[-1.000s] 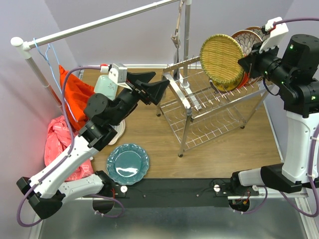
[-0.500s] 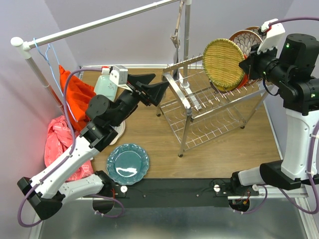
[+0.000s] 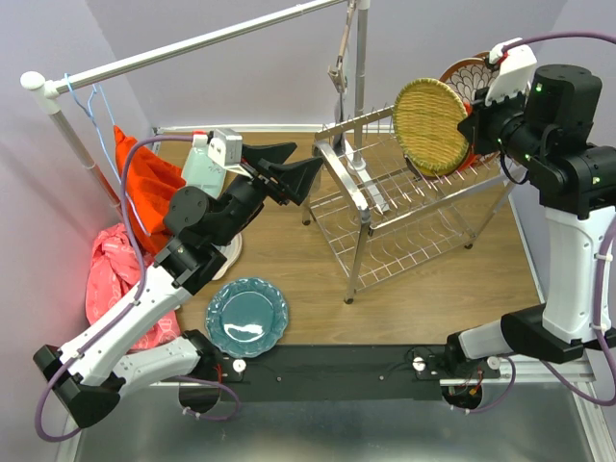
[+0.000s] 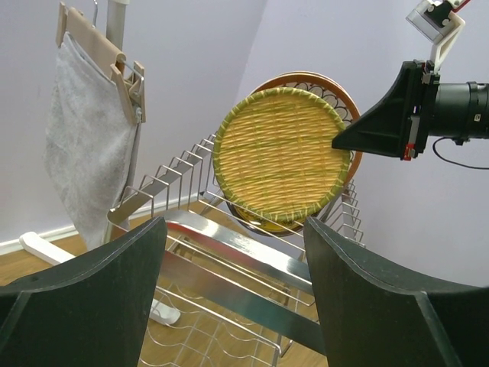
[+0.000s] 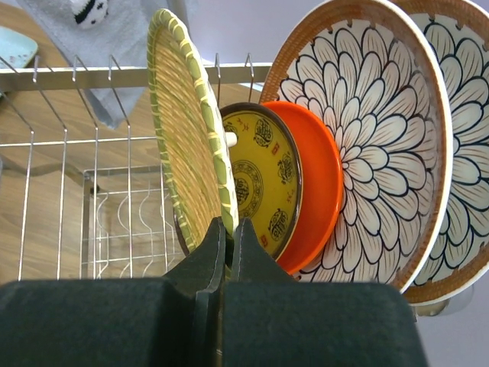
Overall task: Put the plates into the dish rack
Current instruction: Insert the plate into the dish rack
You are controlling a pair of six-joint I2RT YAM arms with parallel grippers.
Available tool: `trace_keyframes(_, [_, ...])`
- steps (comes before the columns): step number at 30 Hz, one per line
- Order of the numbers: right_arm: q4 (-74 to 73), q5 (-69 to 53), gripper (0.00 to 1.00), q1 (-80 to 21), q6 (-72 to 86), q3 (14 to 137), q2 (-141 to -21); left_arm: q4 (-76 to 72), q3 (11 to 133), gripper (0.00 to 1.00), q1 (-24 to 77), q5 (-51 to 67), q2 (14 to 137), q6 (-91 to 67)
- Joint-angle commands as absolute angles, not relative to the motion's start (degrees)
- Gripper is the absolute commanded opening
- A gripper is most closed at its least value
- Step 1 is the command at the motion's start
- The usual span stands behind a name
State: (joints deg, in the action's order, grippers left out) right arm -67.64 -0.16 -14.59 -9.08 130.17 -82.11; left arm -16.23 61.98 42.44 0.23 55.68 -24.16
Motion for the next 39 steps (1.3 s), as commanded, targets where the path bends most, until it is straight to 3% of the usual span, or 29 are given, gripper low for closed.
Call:
trace_keyframes(1, [-68.9,5.4,0.01,-17.7,-8.2,132.1,-82.9,-18.5,60.6,0.81,41.8,-0.3,54.1,-24.7])
trace_keyframes(11, [-69.6,8.5,0.02,-22.3,-7.1,131.5,-83.1,-18.7,58.9,0.82,40.6,1.0,52.6,-24.9])
trace_keyframes(20, [-70.0,5.7,0.26,-22.8,-7.2,130.8,-82.8,-18.9,58.7,0.82,39.2,2.8,52.6,-25.0])
trace_keyframes(32, [-68.4,4.7,0.40,-22.9,-8.6,132.6,-82.5,-18.6,58.6,0.81,38.4,3.6,52.6,-25.3])
trace_keyframes(37, [-65.5,6.9,0.60,-23.0,-10.8,133.6,-81.9,-18.1,58.7,0.81,38.2,3.4,52.3,-25.4])
trace_keyframes(39, [-64.5,7.0,0.60,-23.0,-10.9,132.1,-81.0,-17.8,59.0,0.81,38.2,3.4,52.3,-25.3])
